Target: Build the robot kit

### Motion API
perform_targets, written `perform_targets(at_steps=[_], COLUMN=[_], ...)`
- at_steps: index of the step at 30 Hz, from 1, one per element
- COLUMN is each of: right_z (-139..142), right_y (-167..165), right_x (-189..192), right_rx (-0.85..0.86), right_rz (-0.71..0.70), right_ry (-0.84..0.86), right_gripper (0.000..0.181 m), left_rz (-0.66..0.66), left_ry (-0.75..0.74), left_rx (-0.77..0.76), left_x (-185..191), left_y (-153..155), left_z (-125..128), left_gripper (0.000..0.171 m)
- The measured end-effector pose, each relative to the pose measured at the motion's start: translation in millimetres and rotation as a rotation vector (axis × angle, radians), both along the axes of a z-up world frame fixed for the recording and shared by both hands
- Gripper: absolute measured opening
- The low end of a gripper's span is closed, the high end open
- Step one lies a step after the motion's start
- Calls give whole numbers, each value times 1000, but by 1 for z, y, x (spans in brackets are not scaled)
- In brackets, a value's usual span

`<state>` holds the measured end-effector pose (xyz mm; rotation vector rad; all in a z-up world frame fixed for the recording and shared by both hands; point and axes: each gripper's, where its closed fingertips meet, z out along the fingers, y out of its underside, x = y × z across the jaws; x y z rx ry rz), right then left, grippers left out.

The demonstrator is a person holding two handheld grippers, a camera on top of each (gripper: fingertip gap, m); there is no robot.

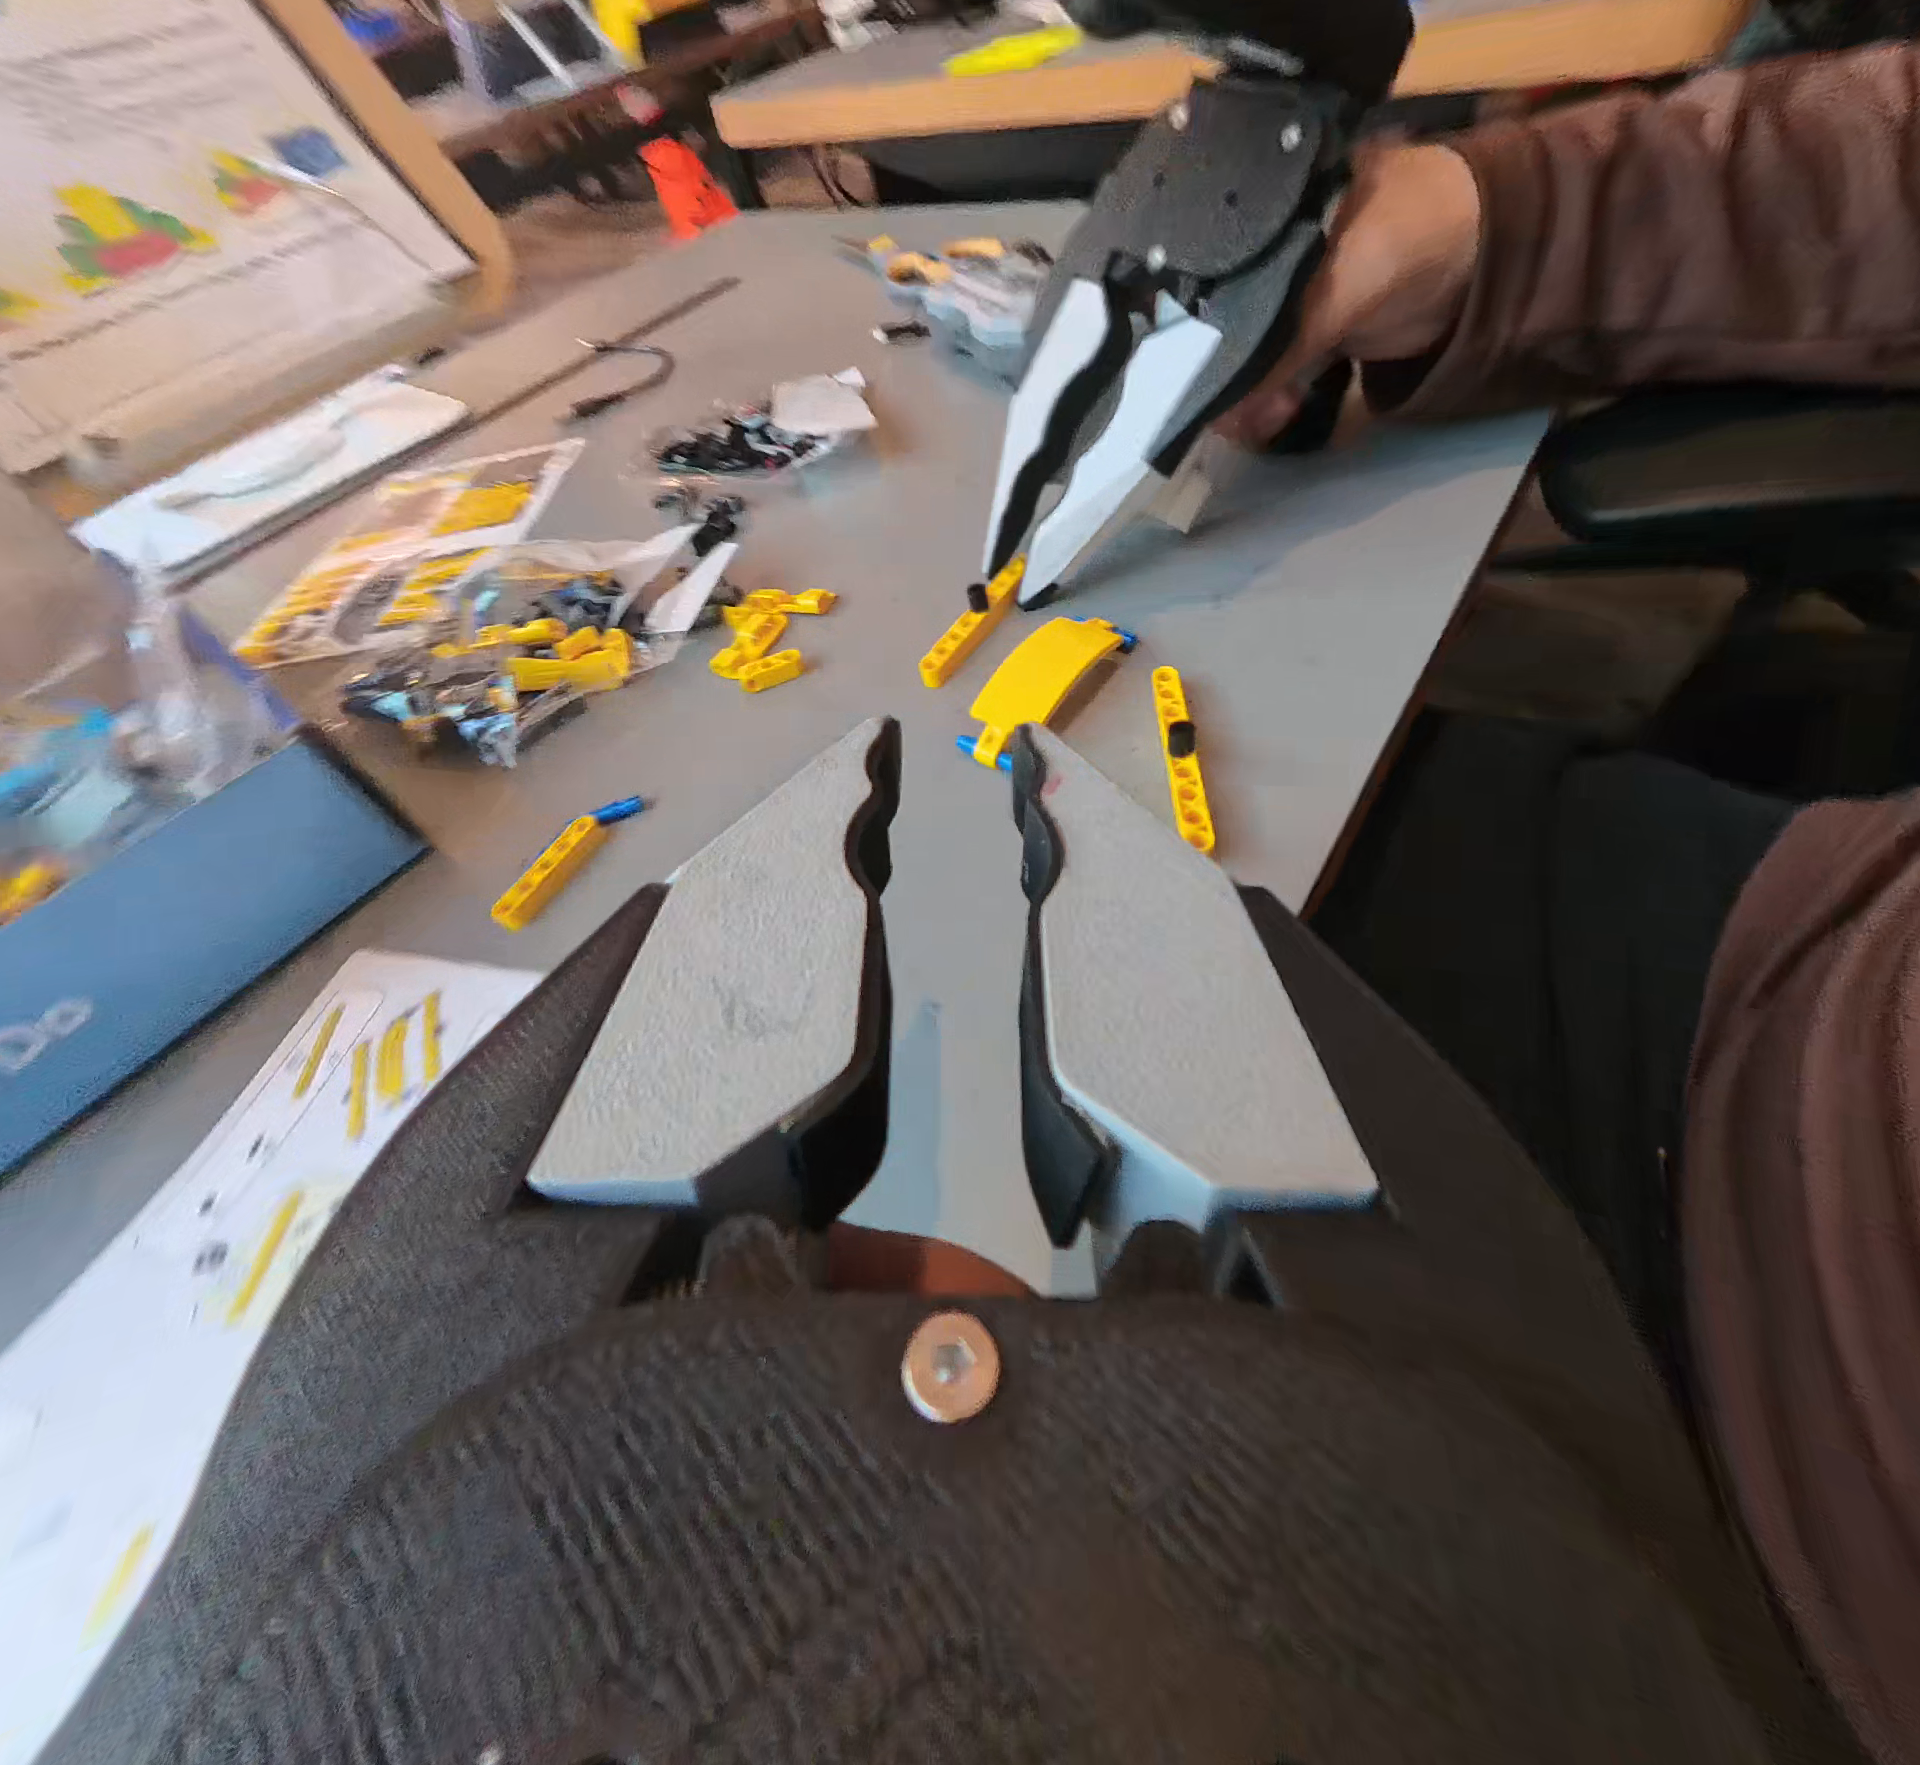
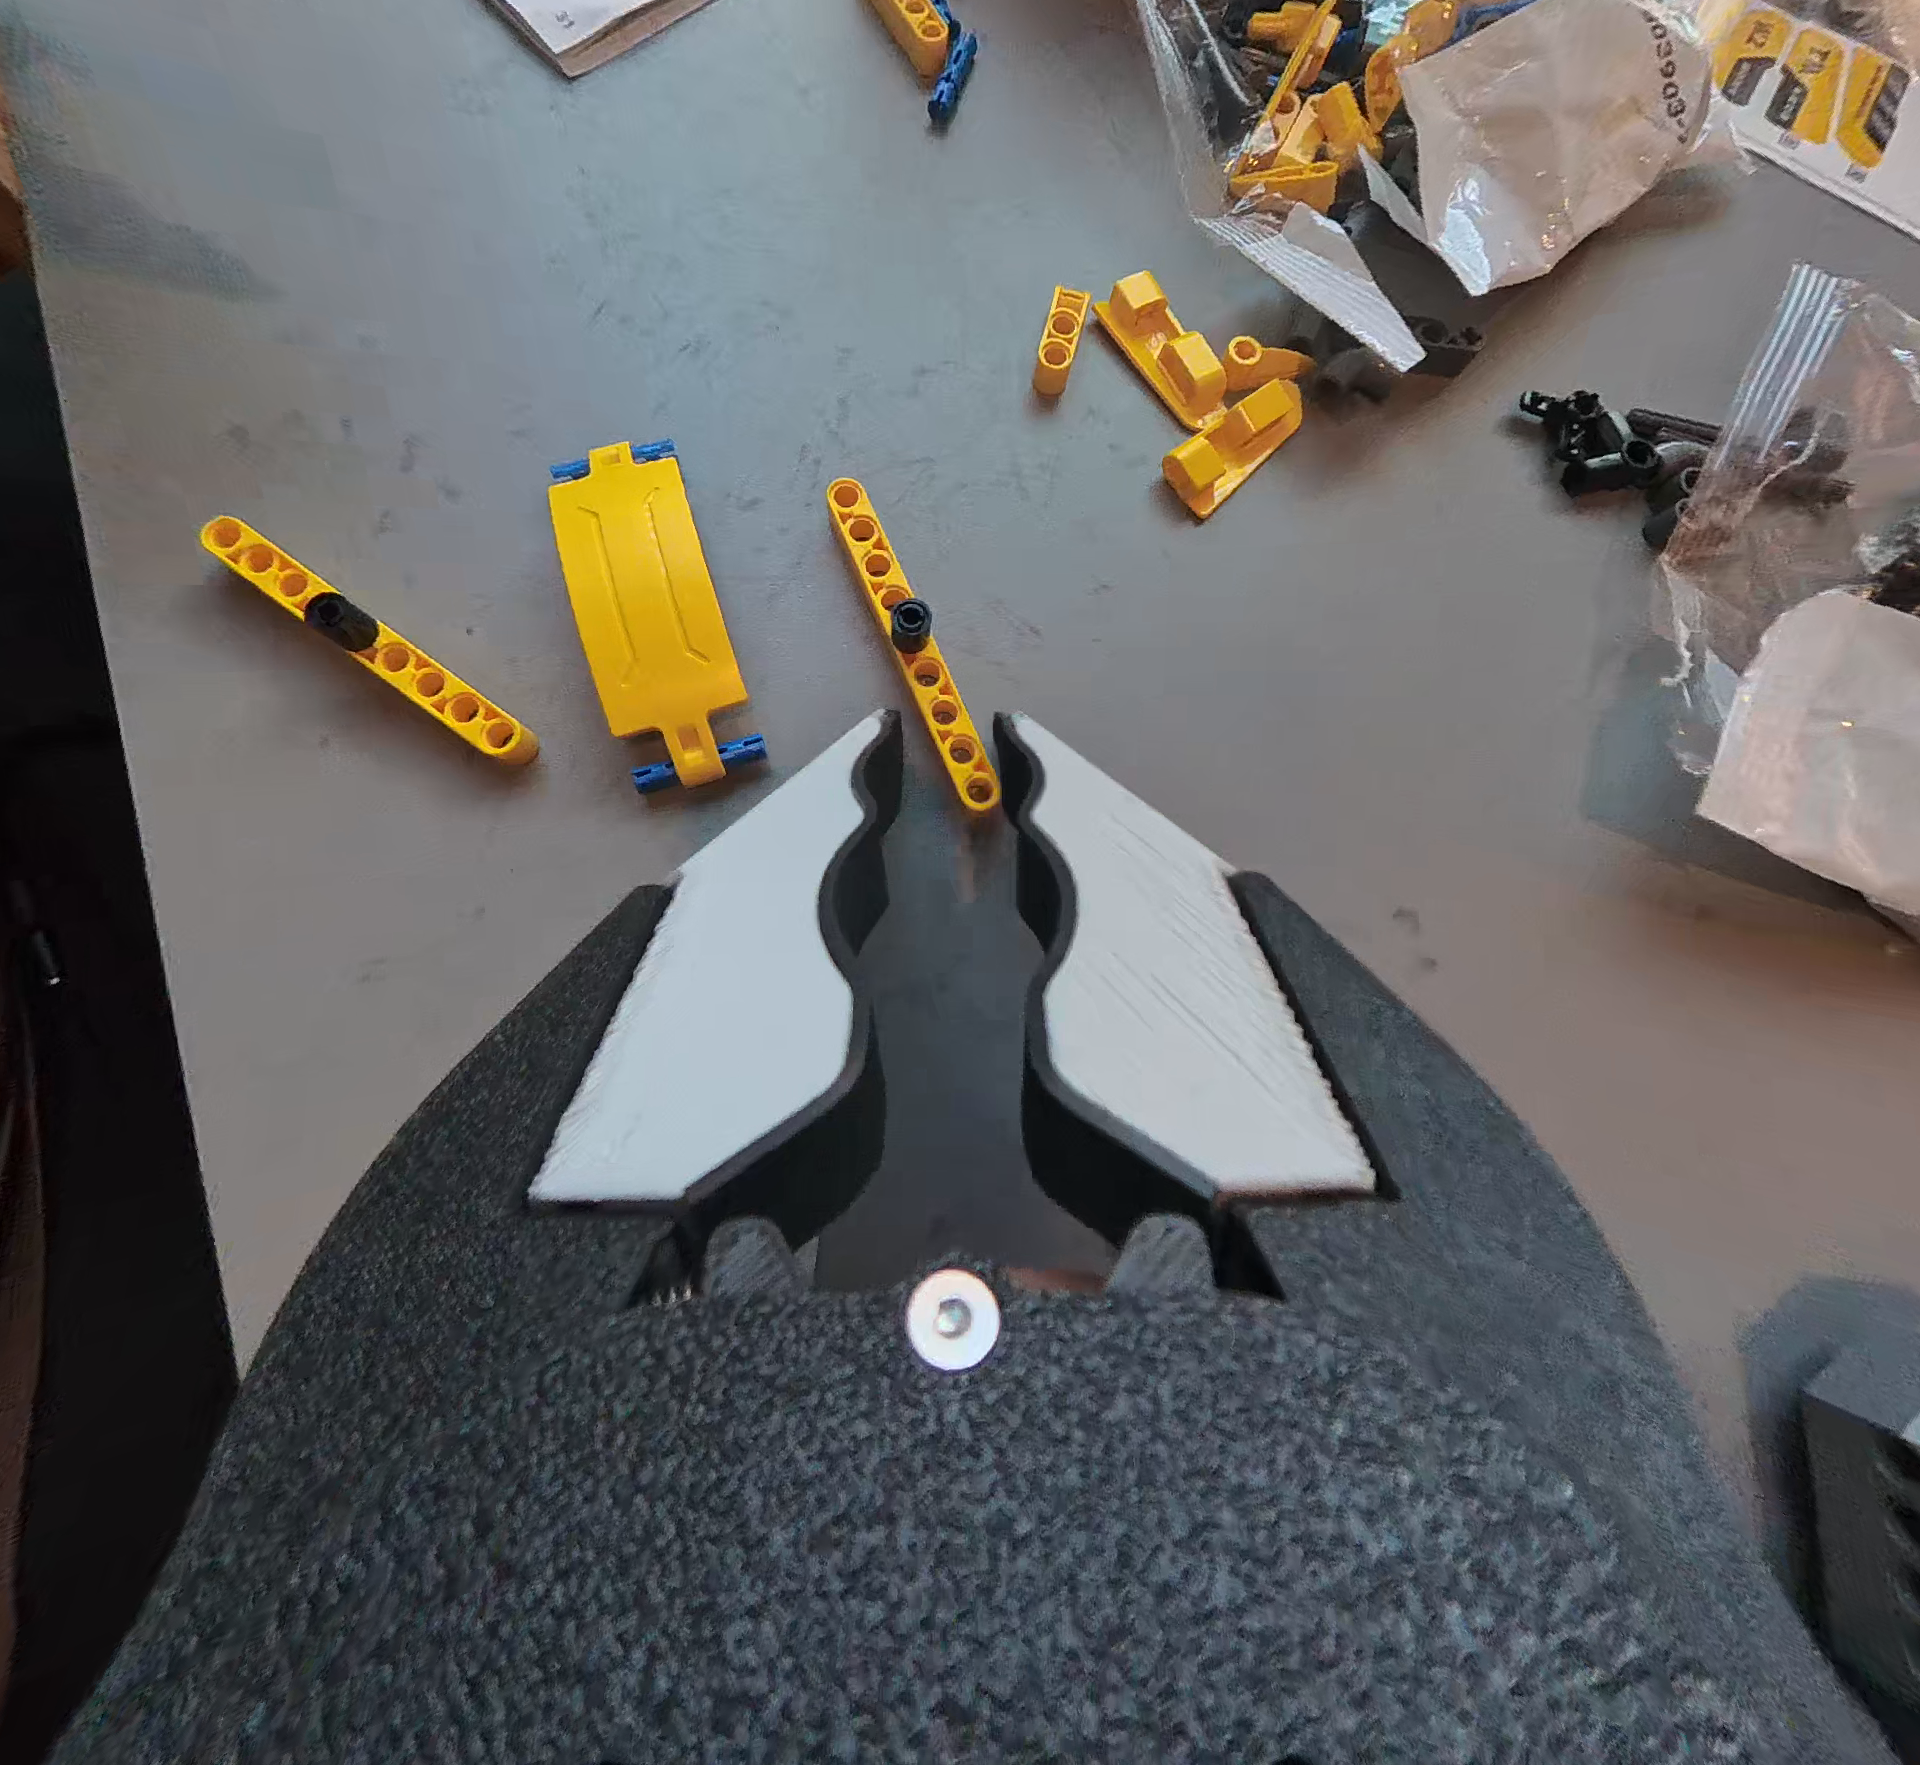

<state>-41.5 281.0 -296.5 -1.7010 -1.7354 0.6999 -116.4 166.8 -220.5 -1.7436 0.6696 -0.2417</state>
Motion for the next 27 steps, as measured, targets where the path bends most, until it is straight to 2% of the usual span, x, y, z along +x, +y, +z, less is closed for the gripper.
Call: perform_targets(at_steps=[2,5,9,12,14,16,20,23,27], right_z=[-1,1,8,16,27,39,55,60,53], right_y=[-4,-3,-1,5,11,14,16,21,10], right_x=[-1,-3,-11,-15,-17,-17,-17,-21,-25], right_rx=[-9,49,109,70,67,108,241,338,375], right_rz=[28,42,42,11,-18,-27,-24,-41,28], right_ry=[-3,7,50,105,178,250,352,375,343], right_gripper=[10,7,7,7,7,7,7,7,7], left_rz=[-70,-102,-177,-129,-67,-12,42,62,71], left_ry=[77,257,277,384,413,426,347,361,404], left_rx=[-58,-29,-76,98,220,263,321,355,392], left_x=[8,10,21,16,12,10,9,7,9], left_y=[18,54,90,112,118,120,118,119,120], left_z=[-7,-17,-31,-26,-19,-15,1,3,3], left_gripper=[20,20,24,23,17,19,17,20,23])
